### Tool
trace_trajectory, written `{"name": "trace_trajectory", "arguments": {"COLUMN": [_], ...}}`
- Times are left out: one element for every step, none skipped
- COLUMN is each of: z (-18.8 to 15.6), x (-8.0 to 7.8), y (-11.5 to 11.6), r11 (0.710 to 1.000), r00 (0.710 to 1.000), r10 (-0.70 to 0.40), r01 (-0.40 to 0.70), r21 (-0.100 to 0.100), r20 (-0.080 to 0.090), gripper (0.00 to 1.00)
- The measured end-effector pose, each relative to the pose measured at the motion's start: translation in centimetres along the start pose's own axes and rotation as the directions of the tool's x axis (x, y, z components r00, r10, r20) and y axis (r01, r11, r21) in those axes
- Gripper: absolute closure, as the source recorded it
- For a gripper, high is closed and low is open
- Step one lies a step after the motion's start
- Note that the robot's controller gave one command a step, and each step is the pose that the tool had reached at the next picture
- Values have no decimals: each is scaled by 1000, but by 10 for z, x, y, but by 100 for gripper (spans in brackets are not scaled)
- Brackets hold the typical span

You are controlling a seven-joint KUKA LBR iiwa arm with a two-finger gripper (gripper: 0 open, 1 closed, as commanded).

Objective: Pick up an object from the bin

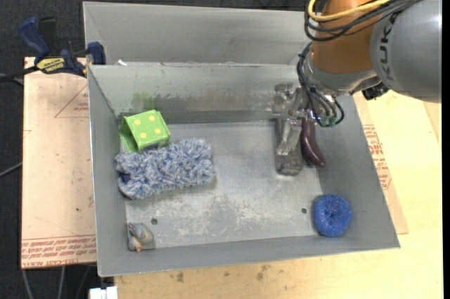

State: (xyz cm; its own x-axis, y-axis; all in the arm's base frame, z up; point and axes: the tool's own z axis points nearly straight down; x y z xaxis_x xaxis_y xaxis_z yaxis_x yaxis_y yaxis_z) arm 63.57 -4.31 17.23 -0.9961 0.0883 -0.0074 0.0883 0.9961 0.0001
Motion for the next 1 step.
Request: {"name": "trace_trajectory", "arguments": {"z": [31], "x": [4], "y": [39], "r11": [997], "r00": [997], "r10": [-82], "r01": [82], "r21": [0], "r20": [-6], "gripper": [0]}}
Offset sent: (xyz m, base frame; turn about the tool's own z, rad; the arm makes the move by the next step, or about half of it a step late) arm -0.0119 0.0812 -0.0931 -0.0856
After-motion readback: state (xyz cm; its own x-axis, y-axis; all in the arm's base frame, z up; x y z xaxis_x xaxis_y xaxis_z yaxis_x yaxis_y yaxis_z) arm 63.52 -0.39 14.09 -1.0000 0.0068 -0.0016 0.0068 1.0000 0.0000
